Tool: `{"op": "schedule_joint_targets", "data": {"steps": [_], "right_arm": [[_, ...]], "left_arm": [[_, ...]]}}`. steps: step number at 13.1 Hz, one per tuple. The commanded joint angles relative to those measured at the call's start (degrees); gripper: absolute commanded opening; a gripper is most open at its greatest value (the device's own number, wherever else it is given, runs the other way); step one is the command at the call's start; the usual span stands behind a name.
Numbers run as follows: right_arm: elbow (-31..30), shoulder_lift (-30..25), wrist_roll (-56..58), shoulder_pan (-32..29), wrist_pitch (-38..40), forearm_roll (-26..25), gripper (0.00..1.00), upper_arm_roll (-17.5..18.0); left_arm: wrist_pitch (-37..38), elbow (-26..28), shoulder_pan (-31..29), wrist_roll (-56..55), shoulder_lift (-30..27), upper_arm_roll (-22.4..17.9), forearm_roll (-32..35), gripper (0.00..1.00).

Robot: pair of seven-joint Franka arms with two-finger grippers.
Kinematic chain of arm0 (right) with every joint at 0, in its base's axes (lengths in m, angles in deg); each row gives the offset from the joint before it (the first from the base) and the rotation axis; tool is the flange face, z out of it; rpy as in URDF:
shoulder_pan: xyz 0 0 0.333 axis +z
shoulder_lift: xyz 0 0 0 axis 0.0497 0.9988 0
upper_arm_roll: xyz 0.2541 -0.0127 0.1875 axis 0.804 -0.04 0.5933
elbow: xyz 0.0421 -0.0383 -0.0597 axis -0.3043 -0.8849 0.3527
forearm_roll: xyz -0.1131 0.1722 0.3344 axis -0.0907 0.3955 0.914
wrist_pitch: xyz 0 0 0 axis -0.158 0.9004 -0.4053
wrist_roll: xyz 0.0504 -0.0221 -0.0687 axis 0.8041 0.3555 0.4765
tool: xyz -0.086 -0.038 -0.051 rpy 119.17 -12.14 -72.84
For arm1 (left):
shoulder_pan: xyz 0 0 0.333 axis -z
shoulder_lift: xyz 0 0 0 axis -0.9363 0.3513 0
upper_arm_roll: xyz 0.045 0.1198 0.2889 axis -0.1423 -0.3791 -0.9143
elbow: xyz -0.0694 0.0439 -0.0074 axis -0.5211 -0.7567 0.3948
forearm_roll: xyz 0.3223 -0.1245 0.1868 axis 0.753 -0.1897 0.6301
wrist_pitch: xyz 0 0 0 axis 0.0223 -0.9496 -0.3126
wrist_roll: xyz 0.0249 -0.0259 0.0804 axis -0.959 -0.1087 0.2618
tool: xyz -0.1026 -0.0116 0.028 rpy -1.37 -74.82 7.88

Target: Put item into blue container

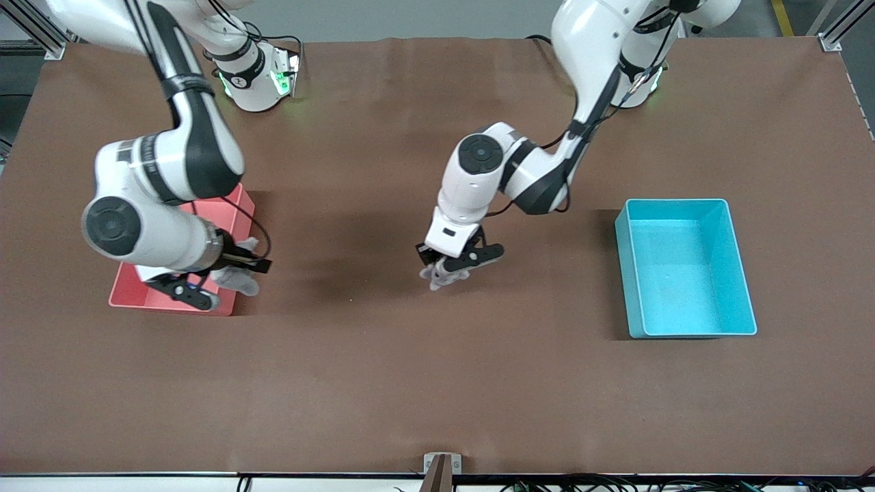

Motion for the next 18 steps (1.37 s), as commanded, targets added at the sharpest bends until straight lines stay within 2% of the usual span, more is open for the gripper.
{"op": "schedule_joint_targets", "data": {"steps": [1,4,7,9,13,15,18], "right_arm": [[0.9,2.0,-11.6,5.6,-4.8,0.8,0.0,-0.6],[3.6,7.0,-23.0,11.6,-8.7,0.4,0.0,-0.7],[11.5,14.7,-33.7,15.7,-9.2,0.4,0.0,-0.7],[16.3,19.2,-40.6,18.1,-9.9,0.3,0.01,-0.7],[17.5,23.7,-49.1,21.5,-19.1,0.4,0.02,-0.7],[17.8,25.5,-52.1,23.0,-22.3,0.4,0.03,-0.6],[17.8,27.7,-53.4,25.0,-23.3,0.4,0.07,-0.6]], "left_arm": [[2.2,12.5,-3.8,5.1,-12.0,0.2,-0.3,0.21],[8.4,21.3,-10.8,16.6,-21.6,0.3,-0.2,0.21],[17.9,25.1,-21.1,32.9,-26.2,0.3,0.0,0.22],[18.4,26.7,-27.9,41.1,-26.5,0.3,1.8,0.23],[17.8,26.8,-37.0,51.2,-23.9,0.4,6.1,0.23],[16.9,26.9,-39.6,54.9,-22.0,0.4,6.1,0.23],[13.2,27.4,-41.6,57.3,-19.4,0.4,6.1,0.23]]}}
